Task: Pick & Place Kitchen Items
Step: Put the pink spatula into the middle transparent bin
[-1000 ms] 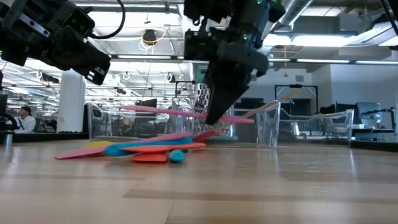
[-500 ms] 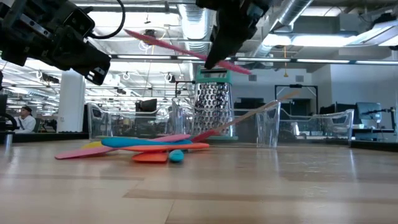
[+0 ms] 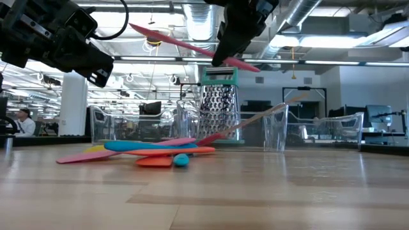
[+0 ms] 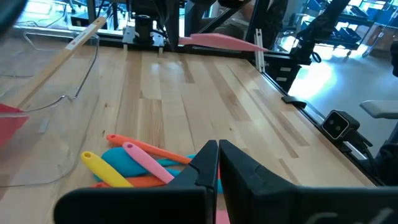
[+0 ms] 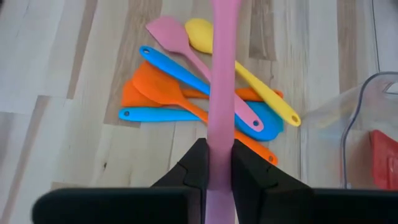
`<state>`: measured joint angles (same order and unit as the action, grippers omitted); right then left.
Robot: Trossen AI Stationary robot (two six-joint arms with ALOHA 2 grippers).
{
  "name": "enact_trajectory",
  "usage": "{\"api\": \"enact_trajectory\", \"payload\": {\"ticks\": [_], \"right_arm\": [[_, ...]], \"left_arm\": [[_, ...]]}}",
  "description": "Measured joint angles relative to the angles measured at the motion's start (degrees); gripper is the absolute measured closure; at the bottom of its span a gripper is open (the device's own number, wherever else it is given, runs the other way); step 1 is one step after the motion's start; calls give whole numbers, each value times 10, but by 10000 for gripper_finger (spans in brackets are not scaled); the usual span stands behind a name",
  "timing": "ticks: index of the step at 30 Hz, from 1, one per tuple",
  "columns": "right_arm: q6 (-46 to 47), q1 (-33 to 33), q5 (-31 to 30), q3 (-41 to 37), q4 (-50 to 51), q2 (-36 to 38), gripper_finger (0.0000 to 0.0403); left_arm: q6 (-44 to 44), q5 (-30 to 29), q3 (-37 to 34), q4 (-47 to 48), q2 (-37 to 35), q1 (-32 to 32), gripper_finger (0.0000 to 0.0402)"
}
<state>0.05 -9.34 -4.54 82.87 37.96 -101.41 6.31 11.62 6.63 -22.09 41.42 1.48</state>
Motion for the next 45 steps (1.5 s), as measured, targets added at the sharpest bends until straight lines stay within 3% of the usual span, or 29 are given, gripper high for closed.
{"api": "enact_trajectory", "payload": {"ticks": [8, 21, 34, 45], "right_arm": [[-4, 13, -41, 1, 70, 12, 366], [-5, 74, -132, 1, 159, 127, 366], [0, 199, -200, 1, 248, 235, 366], [-2, 307, -209, 1, 284, 252, 366]], "left_arm": [[0, 0, 0, 0, 0, 0, 399], [0, 0, 0, 1, 0, 0, 399], [0, 0, 0, 1, 0, 0, 399], [0, 0, 0, 1, 0, 0, 399]]}}
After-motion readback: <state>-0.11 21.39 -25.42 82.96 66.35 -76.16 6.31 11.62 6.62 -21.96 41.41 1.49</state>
